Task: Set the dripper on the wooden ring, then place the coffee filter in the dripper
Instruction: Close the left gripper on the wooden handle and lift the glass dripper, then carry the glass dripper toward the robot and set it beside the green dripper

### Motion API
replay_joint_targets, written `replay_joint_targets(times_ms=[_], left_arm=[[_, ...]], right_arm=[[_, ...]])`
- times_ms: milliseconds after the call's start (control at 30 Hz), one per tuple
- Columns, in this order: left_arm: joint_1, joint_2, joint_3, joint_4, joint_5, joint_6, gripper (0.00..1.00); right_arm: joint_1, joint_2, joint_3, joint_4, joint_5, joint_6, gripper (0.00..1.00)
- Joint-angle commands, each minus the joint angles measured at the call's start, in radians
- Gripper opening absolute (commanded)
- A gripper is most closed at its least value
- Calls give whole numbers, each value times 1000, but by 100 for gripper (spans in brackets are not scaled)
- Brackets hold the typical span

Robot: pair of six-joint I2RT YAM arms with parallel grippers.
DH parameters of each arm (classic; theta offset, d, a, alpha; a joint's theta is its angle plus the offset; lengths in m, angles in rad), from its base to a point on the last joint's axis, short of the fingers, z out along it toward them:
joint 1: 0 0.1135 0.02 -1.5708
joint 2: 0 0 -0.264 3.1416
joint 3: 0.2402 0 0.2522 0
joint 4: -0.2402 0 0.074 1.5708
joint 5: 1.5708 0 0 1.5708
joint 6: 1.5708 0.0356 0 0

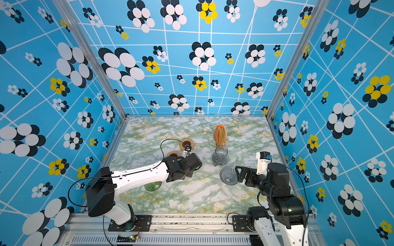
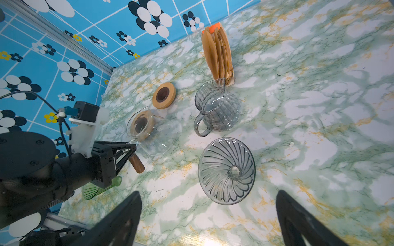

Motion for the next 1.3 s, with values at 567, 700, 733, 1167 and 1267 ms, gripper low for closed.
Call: replay_joint_targets(times_ms=[567, 700, 733, 1167, 1267], left_arm=[[-126, -210, -202, -105, -84, -312, 19], [-144, -233, -221, -135, -87, -345, 19], [-148, -236, -226, -141, -87, -352, 19], [-162, -274, -260, -172, -86, -387, 20], [-163, -278, -263, -175, -87, -388, 20]], right_arm=[[9, 12, -20, 82, -82, 32, 99], [9, 4, -20, 76, -74, 33, 99], [9, 4, -20, 73, -75, 32, 99], [9, 13, 28, -6, -110, -11, 99], [9, 17, 35, -13, -117, -17, 99]])
